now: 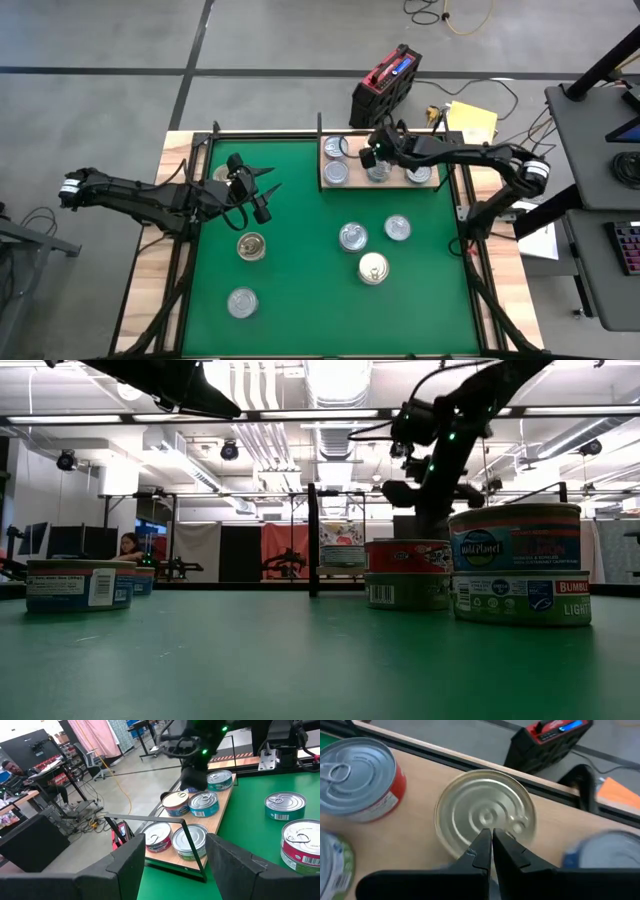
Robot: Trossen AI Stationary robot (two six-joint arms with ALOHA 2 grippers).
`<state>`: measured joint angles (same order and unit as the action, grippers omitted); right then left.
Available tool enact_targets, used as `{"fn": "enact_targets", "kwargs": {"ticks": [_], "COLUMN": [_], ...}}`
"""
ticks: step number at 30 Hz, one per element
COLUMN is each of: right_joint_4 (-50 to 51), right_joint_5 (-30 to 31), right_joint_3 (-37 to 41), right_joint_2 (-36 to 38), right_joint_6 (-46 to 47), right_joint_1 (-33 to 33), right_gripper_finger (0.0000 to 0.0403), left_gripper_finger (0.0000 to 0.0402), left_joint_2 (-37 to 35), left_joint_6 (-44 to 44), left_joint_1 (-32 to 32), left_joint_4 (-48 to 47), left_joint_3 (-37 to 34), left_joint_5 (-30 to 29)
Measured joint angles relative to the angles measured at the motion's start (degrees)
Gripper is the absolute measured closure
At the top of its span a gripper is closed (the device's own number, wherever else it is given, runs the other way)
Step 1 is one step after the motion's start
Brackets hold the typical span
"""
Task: Stack canned seafood by type on shelf
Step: Adjust the tuna cans on the shelf
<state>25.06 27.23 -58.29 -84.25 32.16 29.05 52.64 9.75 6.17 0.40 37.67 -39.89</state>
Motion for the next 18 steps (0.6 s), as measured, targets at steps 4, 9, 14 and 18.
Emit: {"fn": "enact_targets", "kwargs": {"ticks": [4, 9, 14, 18], "right_joint_4": [-4.47, -5.18, -5.14, -4.52], "right_joint_5": [-3.38, -3.06, -2.87, -3.08], "right_joint_3": [0.07, -0.12, -0.15, -0.15], "right_joint_2": [-2.79, -5.21, -5.36, -5.15], "right_joint_6": [-2.1, -2.18, -2.17, -1.81], "right_joint_1": [2.62, 3.34, 3.36, 3.54], "right_gripper_finger": [0.0394, 0.0394, 0.0394, 0.0394], "left_gripper_finger": [0.0209, 0.0209, 0.0209, 0.0209], "left_joint_2": [0.0, 0.0, 0.0, 0.0], "left_joint_6": [-0.01, -0.01, -0.01, -0.01], "left_joint_1": [0.01, -0.02, 0.0, -0.02], "left_joint_4": [0.0, 0.0, -0.02, -0.03], "left_joint_3": [0.0, 0.0, 0.0, 0.0], "left_joint_5": [0.02, 0.0, -0.01, -0.01]}}
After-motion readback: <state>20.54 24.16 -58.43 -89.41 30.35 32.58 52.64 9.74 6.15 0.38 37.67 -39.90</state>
